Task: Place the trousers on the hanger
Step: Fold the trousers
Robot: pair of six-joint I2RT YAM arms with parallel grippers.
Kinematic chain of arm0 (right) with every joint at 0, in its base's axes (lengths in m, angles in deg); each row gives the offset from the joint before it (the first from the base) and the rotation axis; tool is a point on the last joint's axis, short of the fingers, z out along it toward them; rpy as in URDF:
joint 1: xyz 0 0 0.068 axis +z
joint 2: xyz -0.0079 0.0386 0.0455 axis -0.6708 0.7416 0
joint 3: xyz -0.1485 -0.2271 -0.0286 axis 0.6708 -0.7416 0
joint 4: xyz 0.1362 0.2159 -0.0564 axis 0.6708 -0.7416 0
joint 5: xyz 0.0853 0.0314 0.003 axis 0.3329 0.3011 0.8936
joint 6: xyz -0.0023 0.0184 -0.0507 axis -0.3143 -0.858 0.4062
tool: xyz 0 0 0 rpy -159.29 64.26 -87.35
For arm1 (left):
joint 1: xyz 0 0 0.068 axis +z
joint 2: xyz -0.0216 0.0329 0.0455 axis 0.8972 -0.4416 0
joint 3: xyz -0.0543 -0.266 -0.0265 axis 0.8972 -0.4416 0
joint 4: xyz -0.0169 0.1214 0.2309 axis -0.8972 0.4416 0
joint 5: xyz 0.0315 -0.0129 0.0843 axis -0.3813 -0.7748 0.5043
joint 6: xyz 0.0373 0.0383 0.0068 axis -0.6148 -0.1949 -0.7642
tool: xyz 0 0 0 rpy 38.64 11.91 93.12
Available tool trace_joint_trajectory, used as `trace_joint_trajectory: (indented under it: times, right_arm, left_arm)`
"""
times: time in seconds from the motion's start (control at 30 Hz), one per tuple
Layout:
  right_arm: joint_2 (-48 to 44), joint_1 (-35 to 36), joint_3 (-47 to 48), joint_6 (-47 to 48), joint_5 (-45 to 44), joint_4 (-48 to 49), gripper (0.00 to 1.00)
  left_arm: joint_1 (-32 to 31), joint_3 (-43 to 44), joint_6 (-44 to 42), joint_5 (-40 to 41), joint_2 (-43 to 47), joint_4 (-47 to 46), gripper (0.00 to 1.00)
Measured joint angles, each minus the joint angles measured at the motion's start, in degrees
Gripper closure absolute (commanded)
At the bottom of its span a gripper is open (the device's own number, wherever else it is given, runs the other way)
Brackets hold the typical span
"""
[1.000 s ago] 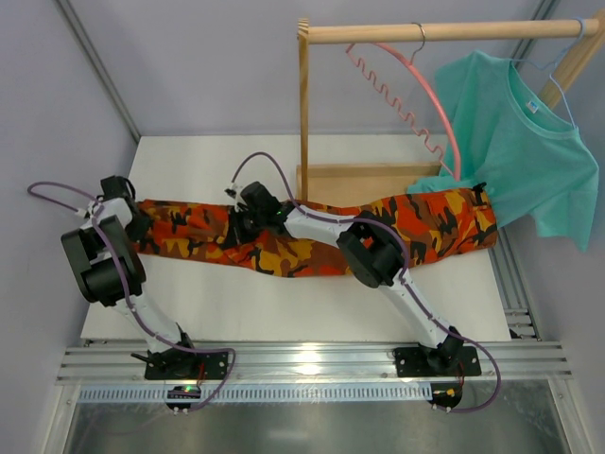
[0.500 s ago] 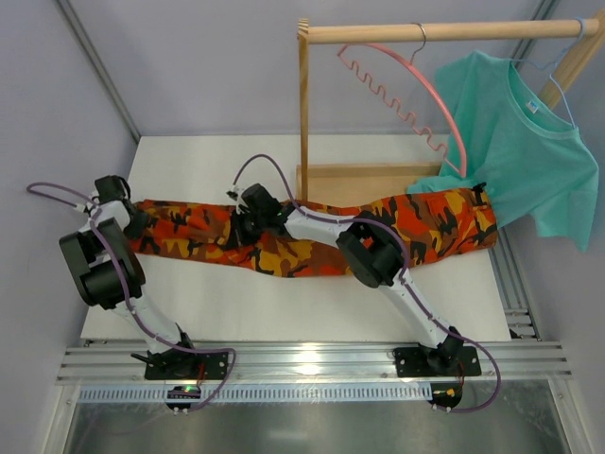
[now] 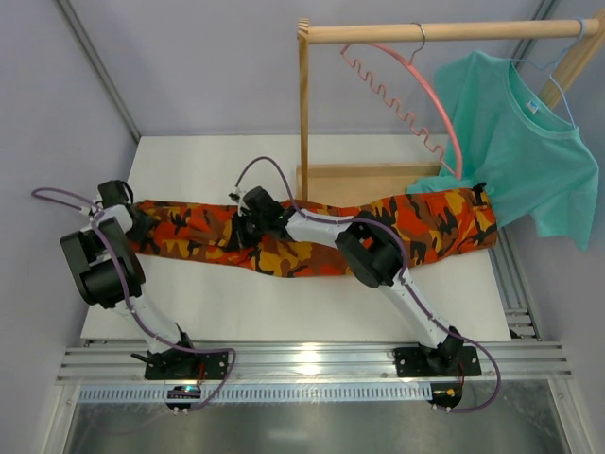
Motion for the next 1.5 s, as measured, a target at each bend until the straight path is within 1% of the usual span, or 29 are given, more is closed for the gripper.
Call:
trace_joint_trajectory:
  times: [0.03,0.07,0.13,0.23,0.27,0.4,0.5,0.53,0.63,0.73,0.77,0.9,1.03,1.2,1.37,1.5]
  right_arm:
    - [0.0,0.0,-0.1,0.0,0.0,0.2,0.96]
    - [0.0,0.0,-0.3,0.0,0.0,0.4,0.96]
    - [0.0,0.0,-0.6,-0.1,0.0,0.9,0.96]
    - [0.0,0.0,-0.8,-0.2,0.0,1.0,0.96]
    - [0.0,0.0,-0.8,-0.2,0.0,1.0,0.96]
    - [-0.2,0.0,-0.8,-0.1,0.0,0.9,0.92]
    - [-0.5,0.0,-0.8,0.1,-0.1,0.1,0.82]
    - [-0.7,0.0,-0.8,0.1,-0.1,-0.4,0.77]
    - [-0.9,0.0,-0.1,0.3,-0.4,-1.7,0.71]
    - [-1.6,0.1,0.0,0.4,-1.1,-3.0,0.67]
    - [-2.0,0.2,0.0,0.5,-1.6,-3.6,0.63]
    - [-5.7,0.8,-1.8,0.6,-4.0,-4.9,0.56]
    - [-12.3,1.3,-7.5,0.3,-7.1,-5.0,0.54]
    - [-18.7,1.7,-13.6,-0.5,-11.4,-6.0,0.54]
    - [-20.7,1.8,-16.3,-1.0,-14.4,-7.9,0.55]
    - [-20.9,1.9,-16.7,-3.0,-18.9,-11.9,0.56]
  left_arm:
    - [0.0,0.2,-0.1,0.0,-0.2,0.1,0.67]
    - [0.0,0.3,-0.1,0.0,-0.3,0.1,0.74]
    - [0.0,1.0,-0.2,0.1,-0.8,0.3,0.79]
    - [0.0,1.3,-0.5,0.2,-1.1,0.7,0.93]
    - [0.0,1.4,-0.7,0.3,-1.2,1.0,1.00]
    - [0.0,2.6,-0.8,0.6,-1.7,2.8,1.00]
    - [0.0,4.4,-0.9,1.1,-1.8,6.0,1.00]
    - [0.0,4.9,-0.9,1.4,-1.7,7.1,1.00]
    - [0.0,5.6,-0.9,3.1,-1.3,10.2,1.00]
    - [0.0,4.8,-1.2,6.0,1.2,12.8,1.00]
    - [0.0,4.7,-1.3,7.0,2.3,13.6,1.00]
    - [0.3,4.7,-1.6,9.2,5.6,15.7,1.00]
    - [0.6,4.7,-1.9,10.3,6.1,17.6,1.00]
    - [0.6,4.5,-3.0,12.5,6.3,19.8,1.00]
    - [0.7,2.5,-4.4,14.3,9.5,20.8,1.00]
    - [1.0,1.9,-5.0,14.7,11.8,21.1,1.00]
